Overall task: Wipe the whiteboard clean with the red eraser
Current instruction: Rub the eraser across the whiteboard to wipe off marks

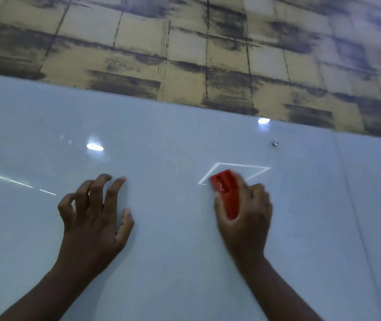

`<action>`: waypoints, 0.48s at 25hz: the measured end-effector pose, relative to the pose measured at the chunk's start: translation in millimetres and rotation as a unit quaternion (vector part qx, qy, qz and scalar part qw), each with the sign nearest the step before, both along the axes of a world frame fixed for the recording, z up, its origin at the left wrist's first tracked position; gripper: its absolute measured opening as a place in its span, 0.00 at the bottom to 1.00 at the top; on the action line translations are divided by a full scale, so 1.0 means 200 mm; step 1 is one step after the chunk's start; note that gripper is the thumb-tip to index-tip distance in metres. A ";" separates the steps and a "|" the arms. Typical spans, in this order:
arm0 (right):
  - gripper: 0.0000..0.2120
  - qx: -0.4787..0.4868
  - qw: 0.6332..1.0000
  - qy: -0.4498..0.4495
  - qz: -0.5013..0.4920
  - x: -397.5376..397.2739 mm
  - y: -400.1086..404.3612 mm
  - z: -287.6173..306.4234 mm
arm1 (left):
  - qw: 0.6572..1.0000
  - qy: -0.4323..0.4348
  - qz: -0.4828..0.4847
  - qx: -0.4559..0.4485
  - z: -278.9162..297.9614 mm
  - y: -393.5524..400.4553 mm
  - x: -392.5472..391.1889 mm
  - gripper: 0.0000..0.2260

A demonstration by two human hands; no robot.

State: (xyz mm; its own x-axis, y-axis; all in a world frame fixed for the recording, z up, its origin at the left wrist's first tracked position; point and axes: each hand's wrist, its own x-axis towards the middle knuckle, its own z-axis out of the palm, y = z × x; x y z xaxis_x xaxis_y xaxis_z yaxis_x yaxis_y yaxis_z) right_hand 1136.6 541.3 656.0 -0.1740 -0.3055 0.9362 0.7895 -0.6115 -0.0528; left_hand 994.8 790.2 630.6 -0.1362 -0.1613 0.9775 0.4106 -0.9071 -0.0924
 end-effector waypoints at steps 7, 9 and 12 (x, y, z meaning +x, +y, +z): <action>0.28 -0.192 0.974 -0.118 -0.025 -0.09 0.12 -0.03 | 0.996 0.044 0.016 0.070 0.46 -0.08 0.08 0.33; 0.28 -0.144 0.984 -0.098 -0.028 -0.02 0.06 0.13 | 0.996 0.047 0.005 0.072 0.50 -0.08 0.12 0.31; 0.27 -0.039 0.997 -0.055 -0.037 0.10 -0.09 0.38 | 0.996 0.042 -0.008 0.074 0.49 -0.06 0.16 0.30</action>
State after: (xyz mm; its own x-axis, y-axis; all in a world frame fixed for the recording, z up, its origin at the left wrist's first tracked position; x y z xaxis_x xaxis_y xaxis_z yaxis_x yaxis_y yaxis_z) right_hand 1157.0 524.2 731.6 -0.2958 -0.2145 0.9309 0.7408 -0.6668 0.0818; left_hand 1026.3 779.1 728.8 -0.0583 -0.3033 0.9511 0.3808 -0.8874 -0.2597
